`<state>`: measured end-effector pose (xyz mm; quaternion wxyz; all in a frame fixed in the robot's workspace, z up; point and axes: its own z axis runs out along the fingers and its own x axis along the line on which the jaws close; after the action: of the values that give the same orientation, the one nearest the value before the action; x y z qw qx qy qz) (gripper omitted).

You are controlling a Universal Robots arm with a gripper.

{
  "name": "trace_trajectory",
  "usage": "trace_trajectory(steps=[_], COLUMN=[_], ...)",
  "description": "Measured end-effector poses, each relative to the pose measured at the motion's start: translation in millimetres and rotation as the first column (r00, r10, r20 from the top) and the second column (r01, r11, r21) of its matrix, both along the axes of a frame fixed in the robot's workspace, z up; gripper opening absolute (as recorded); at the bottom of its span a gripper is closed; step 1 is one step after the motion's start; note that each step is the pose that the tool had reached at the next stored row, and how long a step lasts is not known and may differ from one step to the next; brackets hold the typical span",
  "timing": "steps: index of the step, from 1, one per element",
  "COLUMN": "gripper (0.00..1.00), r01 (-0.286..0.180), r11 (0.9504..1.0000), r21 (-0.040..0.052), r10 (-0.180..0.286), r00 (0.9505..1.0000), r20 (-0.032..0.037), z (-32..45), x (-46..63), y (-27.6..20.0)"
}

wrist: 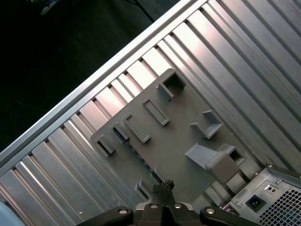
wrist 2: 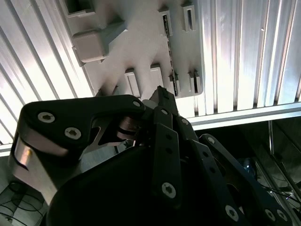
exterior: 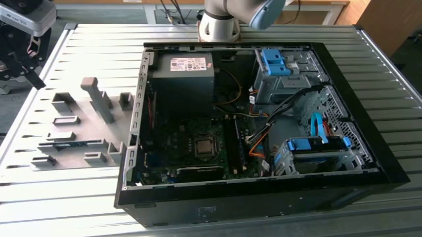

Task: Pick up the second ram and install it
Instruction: 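Pick up the second ram and move it above second insertion slot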

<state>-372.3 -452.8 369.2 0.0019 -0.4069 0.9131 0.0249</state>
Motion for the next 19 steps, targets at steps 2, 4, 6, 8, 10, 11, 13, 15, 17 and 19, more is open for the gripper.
trace_trajectory(steps=[2,4,6,8,10,11,13,15,17,19], gripper=[0.10,0.10,0.10,0.10,0.10,0.10,0.10,0.10,0.10,0.10], r01=[-0.020,-0.037,-0.059,-0.094,-0.131,-0.148,-0.178,-0.200,-0.229,-0.261], r11=[0.9998,0.9993,0.9983,0.9956,0.9914,0.9889,0.9840,0.9798,0.9734,0.9654], r21=[-0.0001,0.0001,0.0000,0.0000,0.0000,0.0000,-0.0001,-0.0002,-0.0002,-0.0002], r10=[0.020,0.037,0.059,0.094,0.131,0.148,0.178,0.200,0.229,0.261], r00=[0.9998,0.9993,0.9983,0.9956,0.9914,0.9889,0.9840,0.9798,0.9734,0.9654], r20=[-0.0001,0.0001,0.0000,0.0001,0.0000,0.0000,0.0001,0.0000,0.0001,0.0000], z=[0.1,-0.2,-0.4,-0.7,-1.2,-1.4,-2.0,-2.6,-3.5,-4.5], x=[-0.2,-0.5,-0.7,-0.7,-0.7,-0.8,-0.8,-0.8,-0.8,-0.8], y=[0.0,-0.1,-0.3,-0.3,-0.3,-0.3,-0.3,-0.4,-0.4,-0.4])
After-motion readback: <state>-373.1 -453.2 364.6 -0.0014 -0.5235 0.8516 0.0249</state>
